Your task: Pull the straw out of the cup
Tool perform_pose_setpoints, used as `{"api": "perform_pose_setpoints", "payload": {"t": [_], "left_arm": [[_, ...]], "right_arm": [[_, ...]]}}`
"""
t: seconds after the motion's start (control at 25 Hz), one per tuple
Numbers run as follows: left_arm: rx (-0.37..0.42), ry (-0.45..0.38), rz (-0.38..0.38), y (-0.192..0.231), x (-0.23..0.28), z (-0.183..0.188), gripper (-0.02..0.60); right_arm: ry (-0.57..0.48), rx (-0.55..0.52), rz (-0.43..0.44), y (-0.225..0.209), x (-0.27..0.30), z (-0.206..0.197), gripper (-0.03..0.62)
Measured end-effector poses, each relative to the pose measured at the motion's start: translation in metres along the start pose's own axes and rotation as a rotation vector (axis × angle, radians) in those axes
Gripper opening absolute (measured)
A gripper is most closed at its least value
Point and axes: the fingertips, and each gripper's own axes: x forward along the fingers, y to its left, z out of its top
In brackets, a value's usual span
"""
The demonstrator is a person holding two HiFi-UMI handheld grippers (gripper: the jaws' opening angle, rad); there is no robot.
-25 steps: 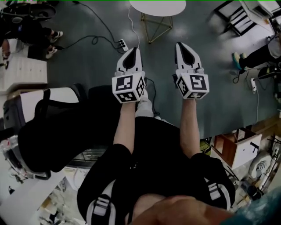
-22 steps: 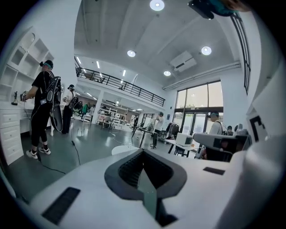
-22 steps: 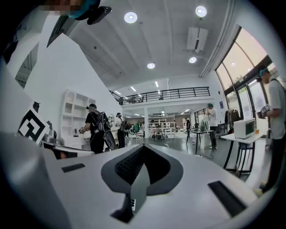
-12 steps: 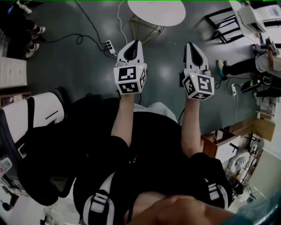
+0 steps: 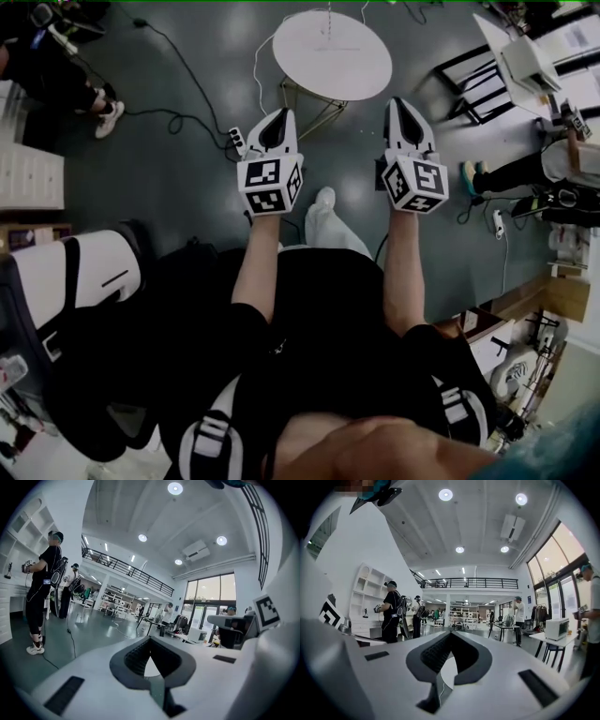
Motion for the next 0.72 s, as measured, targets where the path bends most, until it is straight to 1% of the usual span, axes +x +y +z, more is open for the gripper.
{"api": "perform_pose_setpoints", "payload": {"t": [0.12,0.24,0.4,0.52,0.6,0.72], "left_arm": [[0.036,-0.014,0.015,0.001,0.025,0.013,0.008],[0.072,-0.025,0.040,0.005,0.059,0.024,0.008],[0.117,0.002,0.072,0.008,0.113,0.033,0.008],[0.150,-0.007,0.071,0.004,0.157,0.050,0.008],[0.164,-0.012,0.068,0.003,0.187,0.060,0.008],[0.171,-0.023,0.073,-0.005,0.233,0.073,0.008]], "right_arm": [[-0.032,0.044,0.000,-0.023,0.030,0.001,0.015],[-0.084,0.077,0.035,-0.040,0.071,0.003,0.015],[-0.141,0.145,0.083,-0.063,0.131,0.006,0.015],[-0.182,0.176,0.115,-0.085,0.170,0.011,0.015],[-0.183,0.195,0.133,-0.103,0.195,0.011,0.015],[-0.180,0.183,0.159,-0.134,0.226,0.020,0.015]]}}
